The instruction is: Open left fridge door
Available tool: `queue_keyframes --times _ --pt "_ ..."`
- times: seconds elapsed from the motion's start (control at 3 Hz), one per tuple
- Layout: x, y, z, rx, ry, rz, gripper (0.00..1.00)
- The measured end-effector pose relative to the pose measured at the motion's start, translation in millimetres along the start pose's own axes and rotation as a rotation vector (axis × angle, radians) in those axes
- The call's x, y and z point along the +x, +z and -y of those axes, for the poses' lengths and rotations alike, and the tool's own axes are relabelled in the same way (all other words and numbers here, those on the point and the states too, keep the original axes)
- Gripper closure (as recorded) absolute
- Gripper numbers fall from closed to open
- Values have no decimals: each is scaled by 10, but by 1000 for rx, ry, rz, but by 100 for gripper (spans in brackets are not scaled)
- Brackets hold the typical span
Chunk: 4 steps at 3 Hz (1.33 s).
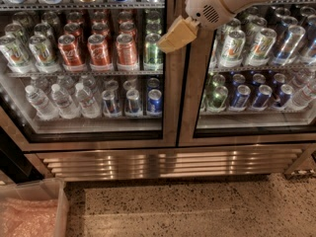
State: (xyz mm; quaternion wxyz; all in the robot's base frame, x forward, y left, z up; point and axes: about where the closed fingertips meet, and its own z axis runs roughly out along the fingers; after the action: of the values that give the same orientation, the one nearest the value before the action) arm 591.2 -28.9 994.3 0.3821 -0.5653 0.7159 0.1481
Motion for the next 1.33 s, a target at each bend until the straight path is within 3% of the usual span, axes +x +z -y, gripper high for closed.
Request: queue_keyframes --times 0.67,1.0,1.33 --pt "0 0 0 0 0 0 89" --pt "-1 1 -1 0 0 0 100" --pt "0 -2 0 0 0 0 100"
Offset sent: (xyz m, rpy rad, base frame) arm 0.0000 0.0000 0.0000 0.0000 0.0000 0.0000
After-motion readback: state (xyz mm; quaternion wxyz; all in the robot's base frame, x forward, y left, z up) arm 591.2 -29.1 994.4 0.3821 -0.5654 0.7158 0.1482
